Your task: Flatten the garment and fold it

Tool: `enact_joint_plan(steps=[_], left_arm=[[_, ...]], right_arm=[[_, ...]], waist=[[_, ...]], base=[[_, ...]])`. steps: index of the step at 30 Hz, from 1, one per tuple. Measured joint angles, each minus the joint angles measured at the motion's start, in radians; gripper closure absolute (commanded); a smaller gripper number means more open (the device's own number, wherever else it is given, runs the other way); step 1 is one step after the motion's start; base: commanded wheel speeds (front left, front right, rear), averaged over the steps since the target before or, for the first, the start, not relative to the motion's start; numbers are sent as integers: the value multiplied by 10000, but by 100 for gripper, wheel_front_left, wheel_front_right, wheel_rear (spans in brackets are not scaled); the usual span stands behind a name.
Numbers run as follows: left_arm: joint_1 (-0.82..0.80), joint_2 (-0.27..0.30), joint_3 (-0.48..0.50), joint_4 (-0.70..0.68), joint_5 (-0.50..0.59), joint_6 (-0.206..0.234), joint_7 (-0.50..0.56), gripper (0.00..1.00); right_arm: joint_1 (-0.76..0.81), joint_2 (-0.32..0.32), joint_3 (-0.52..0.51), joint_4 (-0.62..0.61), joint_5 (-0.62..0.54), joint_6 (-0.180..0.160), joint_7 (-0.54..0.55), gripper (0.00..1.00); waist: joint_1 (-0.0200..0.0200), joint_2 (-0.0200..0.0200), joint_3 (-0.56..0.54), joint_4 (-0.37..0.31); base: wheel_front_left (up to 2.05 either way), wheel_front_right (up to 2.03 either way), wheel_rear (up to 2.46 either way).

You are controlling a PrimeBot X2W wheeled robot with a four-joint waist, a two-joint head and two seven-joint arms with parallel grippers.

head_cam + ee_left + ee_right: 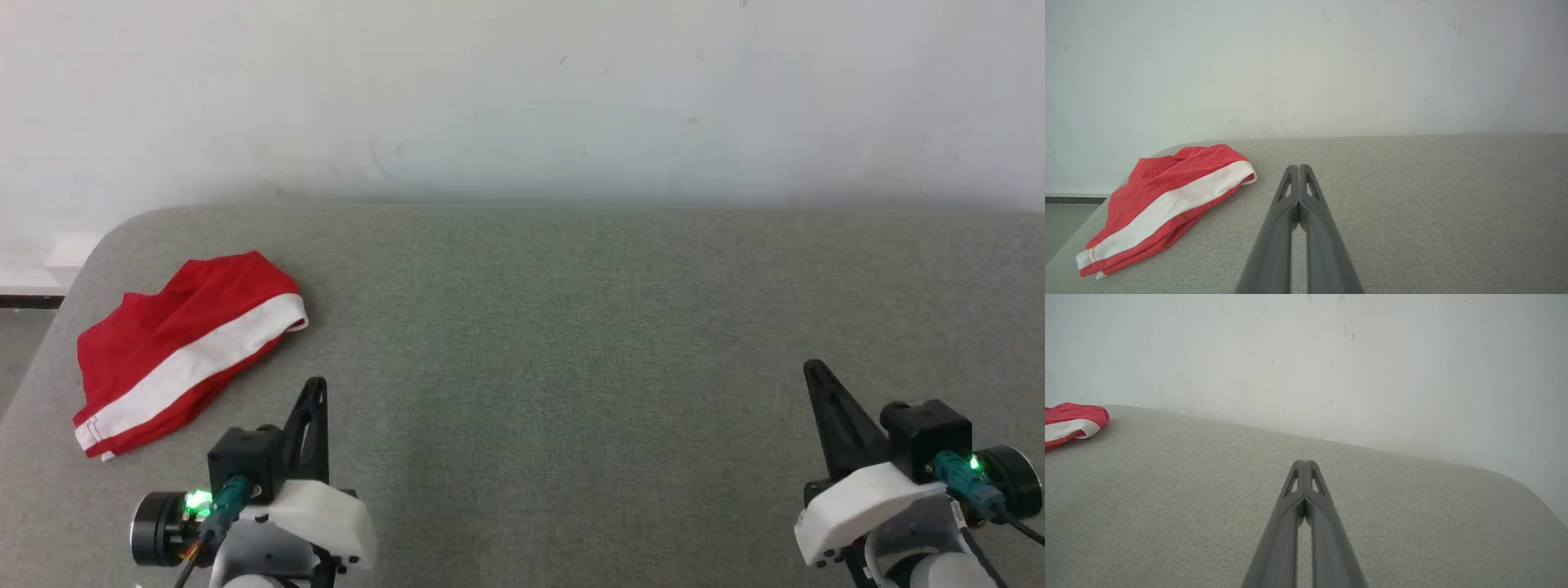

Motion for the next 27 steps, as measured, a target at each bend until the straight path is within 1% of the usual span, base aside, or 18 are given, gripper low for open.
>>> enact_joint_plan(steps=[6,7,8,9,10,20,27], left_arm=[[0,0,0,0,0,0,0,100],[0,0,0,0,0,0,0,0],[2,2,-2,-2,-2,8,0,0],[3,4,-6,-2,-2,13,0,100],[4,4,-8,-2,-2,13,0,0],[6,4,-96,-2,-4,33,-107,0],[10,6,-205,-2,-8,125,-276,0]], right_arm=[[0,0,0,0,0,0,0,100],[0,0,0,0,0,0,0,0],[2,-2,0,2,4,0,0,0],[8,-4,0,8,4,0,0,100],[10,-6,0,12,4,0,0,0],[13,-8,-50,15,36,0,-115,0],[16,-8,-150,-19,111,0,-274,0]], waist=[[0,0,0,0],[0,0,0,0],[0,0,0,0],[0,0,0,0],[0,0,0,0],[0,0,4,16],[0,0,4,58]], base=[[0,0,0],[0,0,0],[0,0,0],[0,0,0],[0,0,0],[0,0,0],[0,0,0]])
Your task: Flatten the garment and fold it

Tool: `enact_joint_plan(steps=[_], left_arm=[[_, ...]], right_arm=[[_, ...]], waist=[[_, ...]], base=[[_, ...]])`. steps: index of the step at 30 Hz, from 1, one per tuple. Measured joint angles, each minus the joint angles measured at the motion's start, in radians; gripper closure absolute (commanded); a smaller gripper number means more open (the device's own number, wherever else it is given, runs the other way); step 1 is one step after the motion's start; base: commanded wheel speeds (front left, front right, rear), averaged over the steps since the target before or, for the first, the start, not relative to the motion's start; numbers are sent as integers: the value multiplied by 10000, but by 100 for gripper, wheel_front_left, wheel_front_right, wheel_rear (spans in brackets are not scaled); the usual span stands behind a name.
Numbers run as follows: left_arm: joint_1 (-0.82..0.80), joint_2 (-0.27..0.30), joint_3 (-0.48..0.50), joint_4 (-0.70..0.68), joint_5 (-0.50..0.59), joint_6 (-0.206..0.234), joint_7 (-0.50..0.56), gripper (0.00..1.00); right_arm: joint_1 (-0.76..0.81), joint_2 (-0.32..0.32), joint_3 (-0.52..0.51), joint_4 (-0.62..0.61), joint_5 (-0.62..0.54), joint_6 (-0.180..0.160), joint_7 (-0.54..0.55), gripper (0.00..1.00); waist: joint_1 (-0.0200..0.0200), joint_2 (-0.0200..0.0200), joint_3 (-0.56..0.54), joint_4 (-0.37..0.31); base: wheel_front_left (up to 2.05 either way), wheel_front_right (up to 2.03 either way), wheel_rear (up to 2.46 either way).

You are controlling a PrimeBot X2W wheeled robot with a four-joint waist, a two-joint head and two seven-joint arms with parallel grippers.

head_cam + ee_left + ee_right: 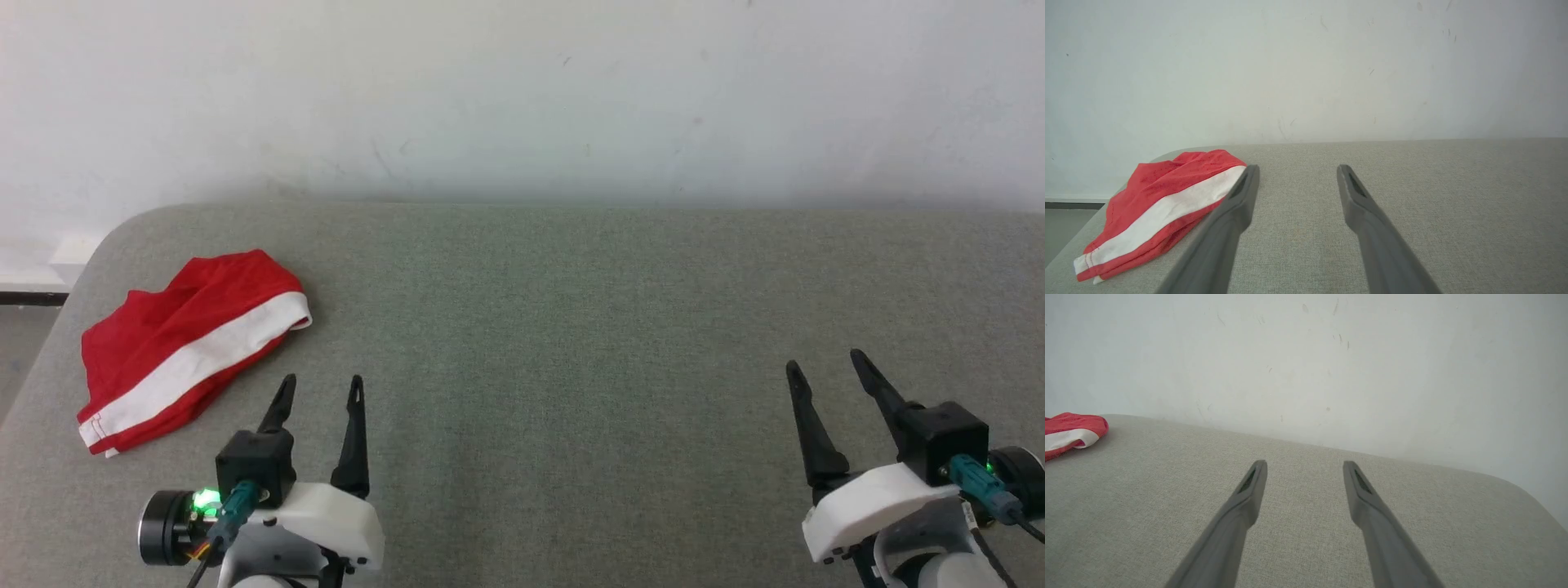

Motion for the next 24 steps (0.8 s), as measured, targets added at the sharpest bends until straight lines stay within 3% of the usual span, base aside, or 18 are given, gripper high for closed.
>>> enact_joint_plan(steps=[24], left_arm=[[69,-2,-234,10,-159,257,-479,0]], right_arm=[[56,-77,255,-82,94,0,-464,0]], waist=[[0,0,1,727]], base=[[0,0,0]])
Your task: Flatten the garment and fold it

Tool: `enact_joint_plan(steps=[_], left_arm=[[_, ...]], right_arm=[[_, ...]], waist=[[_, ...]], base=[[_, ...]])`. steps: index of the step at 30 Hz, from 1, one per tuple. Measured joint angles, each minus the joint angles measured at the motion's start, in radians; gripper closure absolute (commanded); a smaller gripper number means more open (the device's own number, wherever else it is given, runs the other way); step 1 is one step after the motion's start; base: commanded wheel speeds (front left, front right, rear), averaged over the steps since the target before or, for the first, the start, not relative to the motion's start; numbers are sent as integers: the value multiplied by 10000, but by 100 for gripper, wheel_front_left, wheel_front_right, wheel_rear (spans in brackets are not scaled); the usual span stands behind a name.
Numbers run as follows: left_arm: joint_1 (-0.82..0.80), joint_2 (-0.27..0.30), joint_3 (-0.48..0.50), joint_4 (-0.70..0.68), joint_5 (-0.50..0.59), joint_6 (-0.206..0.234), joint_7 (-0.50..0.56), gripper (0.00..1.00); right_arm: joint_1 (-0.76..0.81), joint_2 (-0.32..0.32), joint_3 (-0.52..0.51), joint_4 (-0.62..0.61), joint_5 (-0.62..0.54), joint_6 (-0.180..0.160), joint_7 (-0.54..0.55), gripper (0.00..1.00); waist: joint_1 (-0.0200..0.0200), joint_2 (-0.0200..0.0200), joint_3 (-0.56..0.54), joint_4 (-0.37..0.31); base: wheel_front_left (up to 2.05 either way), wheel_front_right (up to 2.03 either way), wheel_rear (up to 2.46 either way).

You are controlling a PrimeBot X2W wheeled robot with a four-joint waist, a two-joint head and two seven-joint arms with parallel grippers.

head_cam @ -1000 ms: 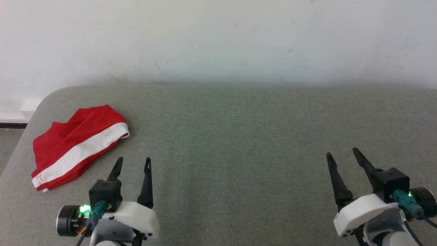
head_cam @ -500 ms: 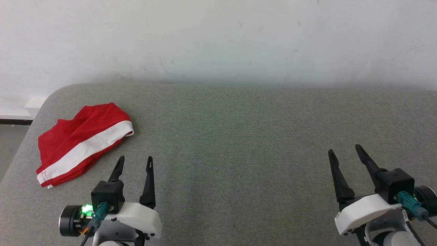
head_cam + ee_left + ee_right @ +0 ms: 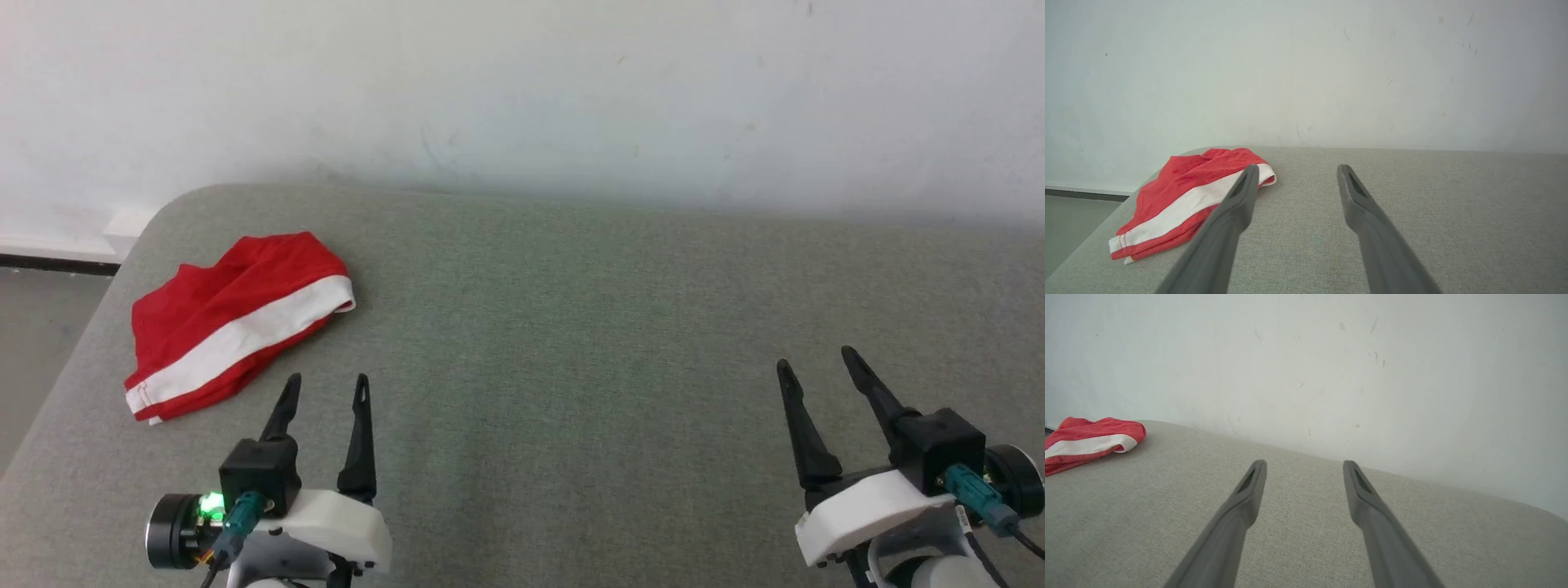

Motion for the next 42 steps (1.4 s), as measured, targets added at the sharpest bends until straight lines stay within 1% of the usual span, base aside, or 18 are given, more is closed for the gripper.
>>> enact_joint_plan(steps=[16,42], left_arm=[[47,0,-244,17,-75,176,-320,0],[219,-2,-545,8,-138,460,-876,0]], right_arm=[[14,-182,207,119,69,0,-353,0],[68,-249,443,140,73,0,-878,0]], waist=[[0,0,28,1023],[0,0,32,2709]], base=[[0,0,0],[0,0,0]])
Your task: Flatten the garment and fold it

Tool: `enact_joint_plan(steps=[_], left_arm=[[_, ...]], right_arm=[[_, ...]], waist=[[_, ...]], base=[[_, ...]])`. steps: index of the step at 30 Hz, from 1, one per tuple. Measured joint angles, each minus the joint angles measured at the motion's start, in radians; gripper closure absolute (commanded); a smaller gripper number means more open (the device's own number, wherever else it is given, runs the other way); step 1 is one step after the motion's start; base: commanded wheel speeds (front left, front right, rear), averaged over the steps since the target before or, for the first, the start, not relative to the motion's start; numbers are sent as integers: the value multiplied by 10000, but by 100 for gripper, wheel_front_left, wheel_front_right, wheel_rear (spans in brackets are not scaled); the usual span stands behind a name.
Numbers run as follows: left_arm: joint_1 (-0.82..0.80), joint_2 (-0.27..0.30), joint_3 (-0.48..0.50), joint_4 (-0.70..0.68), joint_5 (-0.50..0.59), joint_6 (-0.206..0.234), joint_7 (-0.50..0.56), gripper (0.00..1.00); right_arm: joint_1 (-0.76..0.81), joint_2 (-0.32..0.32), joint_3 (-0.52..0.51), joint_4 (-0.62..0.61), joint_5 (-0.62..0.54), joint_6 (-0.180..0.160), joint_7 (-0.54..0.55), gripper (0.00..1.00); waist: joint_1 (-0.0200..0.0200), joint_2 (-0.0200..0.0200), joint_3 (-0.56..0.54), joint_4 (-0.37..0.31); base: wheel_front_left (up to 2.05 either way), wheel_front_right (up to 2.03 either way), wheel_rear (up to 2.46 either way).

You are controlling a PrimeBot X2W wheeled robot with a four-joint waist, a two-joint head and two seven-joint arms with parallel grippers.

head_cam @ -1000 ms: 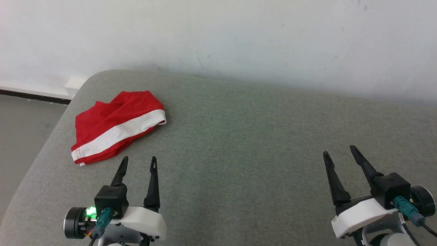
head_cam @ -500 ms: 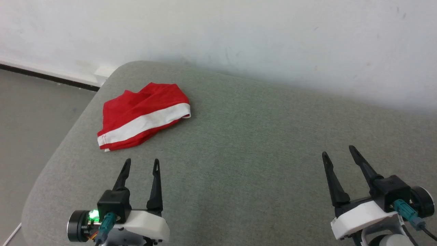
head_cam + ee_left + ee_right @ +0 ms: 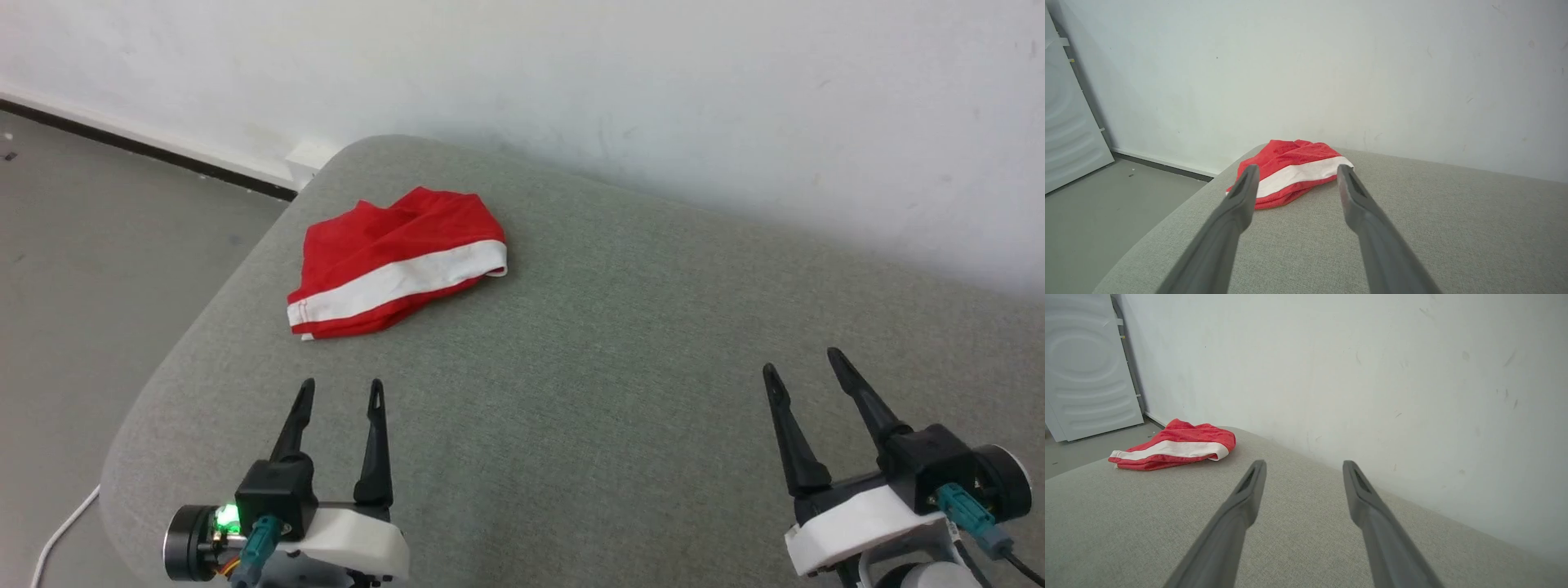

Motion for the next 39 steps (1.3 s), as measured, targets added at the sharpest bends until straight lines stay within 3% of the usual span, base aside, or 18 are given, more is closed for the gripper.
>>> enact_joint_plan(steps=[39], left_arm=[[174,-19,-585,-171,-176,596,-807,0]], right_arm=[[29,-276,441,-4,274,0,-796,0]], waist=[[0,0,237,1581]], base=[[0,0,0]])
